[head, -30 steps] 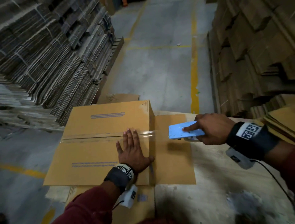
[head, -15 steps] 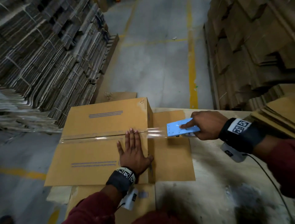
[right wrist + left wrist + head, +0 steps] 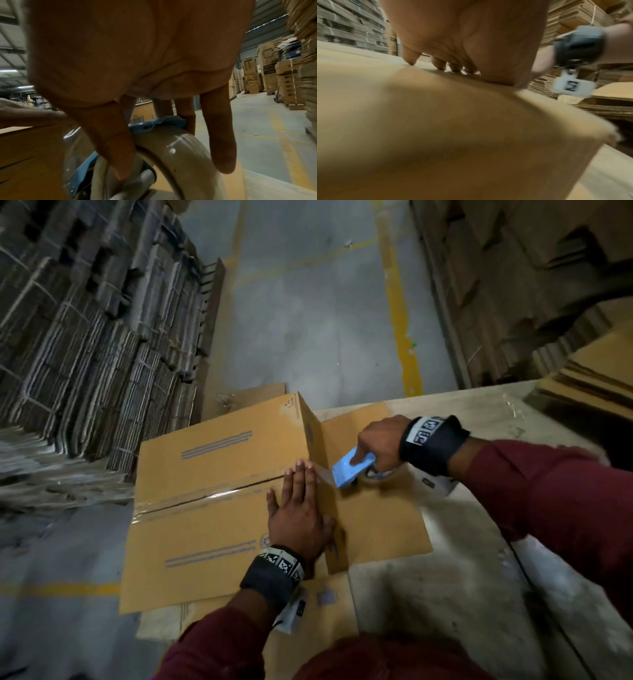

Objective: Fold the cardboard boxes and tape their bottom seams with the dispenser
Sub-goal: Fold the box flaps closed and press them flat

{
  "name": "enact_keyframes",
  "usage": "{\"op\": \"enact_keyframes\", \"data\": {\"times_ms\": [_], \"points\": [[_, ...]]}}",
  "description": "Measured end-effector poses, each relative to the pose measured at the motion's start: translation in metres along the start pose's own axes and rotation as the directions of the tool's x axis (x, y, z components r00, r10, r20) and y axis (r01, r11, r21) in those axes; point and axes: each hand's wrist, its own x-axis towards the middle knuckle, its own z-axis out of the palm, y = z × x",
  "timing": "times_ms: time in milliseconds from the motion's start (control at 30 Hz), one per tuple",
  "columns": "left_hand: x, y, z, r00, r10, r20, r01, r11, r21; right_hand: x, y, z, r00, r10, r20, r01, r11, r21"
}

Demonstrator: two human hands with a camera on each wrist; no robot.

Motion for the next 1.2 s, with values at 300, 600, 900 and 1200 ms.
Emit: {"op": "enact_keyframes", "data": {"times_ms": [300,600,900,1200], "points": [[0.0,0.001,-0.012,0.999,0.004,0.042,-0.006,0.998,0.067,0.045,-0.005,0.011,0.986,0.037,0.162,-0.044,0.998,0.038],[0.008,0.016,-0.009,0.993,-0.004,0.121,-0.047,0.91,0.412,0.023,0.053,0.053,0.976,0.122,0.181,-0.15,0.977,0.149],[0.003,0.01,-0.009,0.986,0.042,0.163,-0.075,0.977,0.201,-0.006,0.08,0.063,0.948,0.293,0.123,-0.318,0.866,0.387],[0.018,-0.018,-0.01,0.992,0.123,0.013,-0.123,0.992,-0.004,0.019,0.044,0.066,0.904,0.36,-0.232,-0.271,0.9,0.341]]}}
